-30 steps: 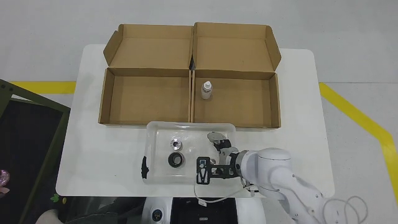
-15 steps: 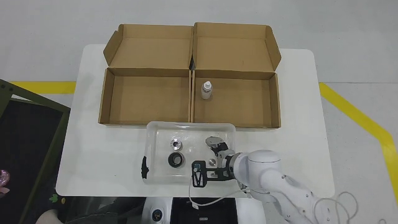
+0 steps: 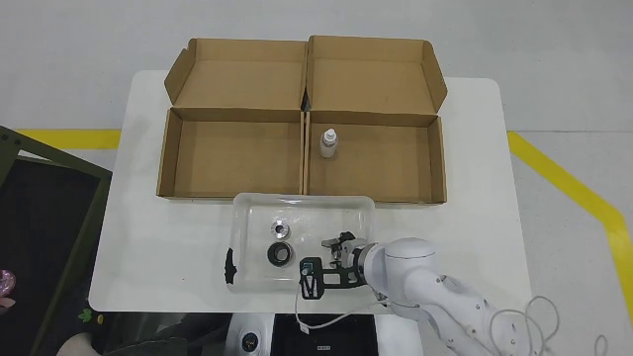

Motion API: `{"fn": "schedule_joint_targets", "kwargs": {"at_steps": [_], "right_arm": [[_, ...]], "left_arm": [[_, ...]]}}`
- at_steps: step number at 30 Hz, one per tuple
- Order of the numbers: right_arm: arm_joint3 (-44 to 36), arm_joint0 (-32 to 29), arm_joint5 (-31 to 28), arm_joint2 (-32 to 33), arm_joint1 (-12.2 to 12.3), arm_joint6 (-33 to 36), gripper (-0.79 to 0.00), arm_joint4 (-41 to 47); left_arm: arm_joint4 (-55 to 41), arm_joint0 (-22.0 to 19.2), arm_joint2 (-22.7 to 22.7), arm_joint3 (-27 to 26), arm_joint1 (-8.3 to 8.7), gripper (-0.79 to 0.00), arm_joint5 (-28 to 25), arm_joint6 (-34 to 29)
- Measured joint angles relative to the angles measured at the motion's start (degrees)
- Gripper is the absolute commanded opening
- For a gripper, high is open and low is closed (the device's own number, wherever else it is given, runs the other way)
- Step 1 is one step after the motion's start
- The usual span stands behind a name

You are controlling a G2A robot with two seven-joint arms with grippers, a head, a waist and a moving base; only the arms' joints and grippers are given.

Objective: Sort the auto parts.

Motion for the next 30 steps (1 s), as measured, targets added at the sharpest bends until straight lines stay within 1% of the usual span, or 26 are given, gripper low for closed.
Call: {"fn": "schedule_joint_targets", "kwargs": {"at_steps": [1,2,3,4,5,10,16,30], "right_arm": [[-0.01,0.07,0.01,-0.18,0.06,0.01,-0.619,0.05],[-0.02,0.17,-0.02,-0.41,0.15,-0.02,-0.643,0.16],[-0.02,0.25,-0.09,-0.55,0.22,-0.09,-0.686,0.32],[0.0,0.34,-0.15,-0.65,0.29,-0.15,-0.76,0.52],[0.01,0.47,-0.19,-0.71,0.38,-0.19,-0.785,0.78],[-0.3,0.95,-0.54,-0.87,0.69,-0.54,-0.785,1.82],[-2.9,1.27,-1.25,-0.2,1.04,-1.86,-0.785,2.43],[-4.51,2.03,-2.02,3.65,1.65,-13.39,-0.785,1.0]], "left_arm": [[0.0,0.0,0.0,0.0,0.0,0.0,0.0,0.0],[0.0,0.0,0.0,0.0,0.0,0.0,0.0,0.0],[0.0,0.0,0.0,0.0,0.0,0.0,0.0,0.0],[0.0,0.0,0.0,0.0,0.0,0.0,0.0,0.0],[0.0,0.0,0.0,0.0,0.0,0.0,0.0,0.0],[0.0,0.0,0.0,0.0,0.0,0.0,0.0,0.0],[0.0,0.0,0.0,0.0,0.0,0.0,0.0,0.0],[0.0,0.0,0.0,0.0,0.0,0.0,0.0,0.0]]}}
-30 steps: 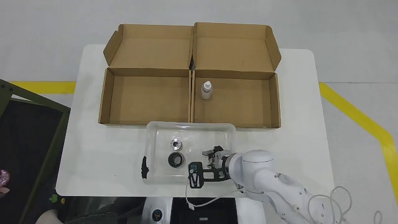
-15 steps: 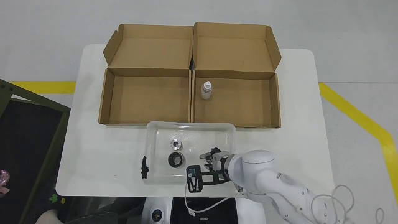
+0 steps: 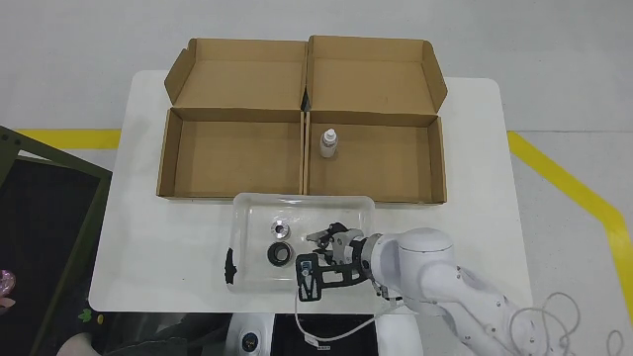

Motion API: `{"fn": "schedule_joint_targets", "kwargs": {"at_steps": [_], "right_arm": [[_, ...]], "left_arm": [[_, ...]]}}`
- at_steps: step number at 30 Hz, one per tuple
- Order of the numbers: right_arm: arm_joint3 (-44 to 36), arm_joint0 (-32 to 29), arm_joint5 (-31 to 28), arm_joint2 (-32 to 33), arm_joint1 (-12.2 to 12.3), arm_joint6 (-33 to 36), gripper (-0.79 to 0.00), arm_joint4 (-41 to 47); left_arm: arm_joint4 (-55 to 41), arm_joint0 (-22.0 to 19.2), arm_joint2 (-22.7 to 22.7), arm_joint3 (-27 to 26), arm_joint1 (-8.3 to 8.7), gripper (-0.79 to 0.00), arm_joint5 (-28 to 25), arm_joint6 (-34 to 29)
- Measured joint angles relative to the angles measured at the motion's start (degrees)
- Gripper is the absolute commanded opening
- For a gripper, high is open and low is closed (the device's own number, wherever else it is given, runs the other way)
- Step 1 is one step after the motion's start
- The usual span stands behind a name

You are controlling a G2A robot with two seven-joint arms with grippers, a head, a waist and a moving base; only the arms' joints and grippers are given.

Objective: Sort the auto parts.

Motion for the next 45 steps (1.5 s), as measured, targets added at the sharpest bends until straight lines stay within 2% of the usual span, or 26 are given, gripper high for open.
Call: {"fn": "schedule_joint_targets", "kwargs": {"at_steps": [11,22,34,45], "right_arm": [[-1.52,1.26,0.06,4.79,0.45,-7.08,-0.785,1.28],[0.07,4.69,0.61,8.15,0.31,-10.46,-0.785,5.66],[11.63,10.5,-0.48,11.56,0.0,-13.99,-0.785,15.59],[24.12,17.06,-0.05,9.39,-0.84,-9.55,-0.785,21.06]], "left_arm": [[0.0,0.0,0.0,0.0,0.0,0.0,0.0,0.0],[0.0,0.0,0.0,0.0,0.0,0.0,0.0,0.0],[0.0,0.0,0.0,0.0,0.0,0.0,0.0,0.0],[0.0,0.0,0.0,0.0,0.0,0.0,0.0,0.0]]}}
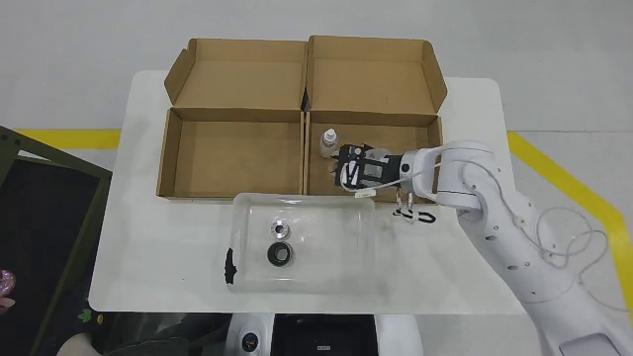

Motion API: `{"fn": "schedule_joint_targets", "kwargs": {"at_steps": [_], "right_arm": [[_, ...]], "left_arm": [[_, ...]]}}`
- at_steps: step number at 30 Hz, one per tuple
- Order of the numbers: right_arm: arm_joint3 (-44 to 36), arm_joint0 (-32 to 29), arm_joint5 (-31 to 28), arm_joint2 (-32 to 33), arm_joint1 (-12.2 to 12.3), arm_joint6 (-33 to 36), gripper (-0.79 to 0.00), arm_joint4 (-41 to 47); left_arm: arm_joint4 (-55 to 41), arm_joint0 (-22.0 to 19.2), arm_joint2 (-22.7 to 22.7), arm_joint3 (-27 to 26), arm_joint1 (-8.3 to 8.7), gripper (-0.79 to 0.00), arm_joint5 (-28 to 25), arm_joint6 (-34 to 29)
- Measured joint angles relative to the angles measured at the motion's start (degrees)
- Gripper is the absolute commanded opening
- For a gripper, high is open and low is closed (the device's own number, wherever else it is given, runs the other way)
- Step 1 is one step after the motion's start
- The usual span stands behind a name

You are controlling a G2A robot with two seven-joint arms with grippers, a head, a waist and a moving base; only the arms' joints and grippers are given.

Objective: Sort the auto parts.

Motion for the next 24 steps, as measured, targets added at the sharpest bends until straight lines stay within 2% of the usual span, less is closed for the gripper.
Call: {"fn": "schedule_joint_targets", "kwargs": {"at_steps": [8,24], "right_arm": [[6.02,4.19,2.47,-2.78,-0.92,2.58,-0.785,-0.2],[12.96,7.98,6.94,-7.37,-2.51,6.11,-0.785,-2.43]], "left_arm": [[0.0,0.0,0.0,0.0,0.0,0.0,0.0,0.0],[0.0,0.0,0.0,0.0,0.0,0.0,0.0,0.0]]}}
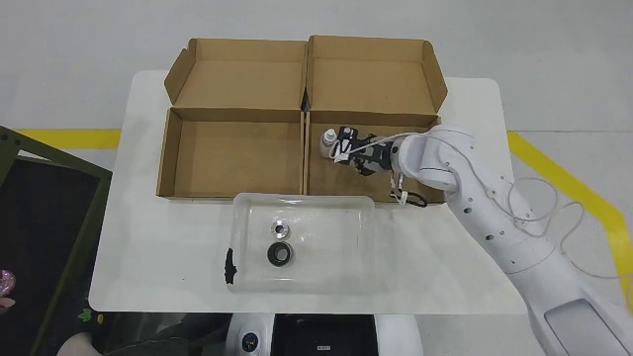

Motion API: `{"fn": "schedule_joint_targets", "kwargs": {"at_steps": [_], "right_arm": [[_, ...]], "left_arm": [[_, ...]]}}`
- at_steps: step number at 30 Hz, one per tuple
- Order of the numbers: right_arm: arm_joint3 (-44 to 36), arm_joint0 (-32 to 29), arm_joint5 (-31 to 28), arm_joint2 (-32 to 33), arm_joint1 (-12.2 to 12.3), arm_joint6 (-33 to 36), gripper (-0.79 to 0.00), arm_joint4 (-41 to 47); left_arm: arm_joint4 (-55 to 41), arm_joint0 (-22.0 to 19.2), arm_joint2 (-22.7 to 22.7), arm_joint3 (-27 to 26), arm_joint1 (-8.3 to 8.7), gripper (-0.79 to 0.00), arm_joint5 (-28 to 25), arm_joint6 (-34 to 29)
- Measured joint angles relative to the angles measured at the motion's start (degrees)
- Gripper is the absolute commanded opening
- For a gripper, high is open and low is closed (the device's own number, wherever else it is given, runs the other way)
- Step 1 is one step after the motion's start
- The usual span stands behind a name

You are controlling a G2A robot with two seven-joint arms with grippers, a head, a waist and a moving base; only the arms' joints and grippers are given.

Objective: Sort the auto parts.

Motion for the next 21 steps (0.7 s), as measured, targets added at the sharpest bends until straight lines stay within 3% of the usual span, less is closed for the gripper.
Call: {"fn": "schedule_joint_targets", "kwargs": {"at_steps": [6,11,14,21], "right_arm": [[0.8,0.68,1.46,-1.79,-0.59,1.95,-0.785,-1.4],[1.0,0.96,1.88,-2.73,-0.94,2.21,-0.477,-2.43],[1.06,0.95,1.88,-2.8,-1.03,2.29,-0.425,-2.53],[-0.37,0.23,1.39,-1.22,-0.76,1.35,-0.385,-1.53]], "left_arm": [[0.0,0.0,0.0,0.0,0.0,0.0,0.0,0.0],[0.0,0.0,0.0,0.0,0.0,0.0,0.0,0.0],[0.0,0.0,0.0,0.0,0.0,0.0,0.0,0.0],[0.0,0.0,0.0,0.0,0.0,0.0,0.0,0.0]]}}
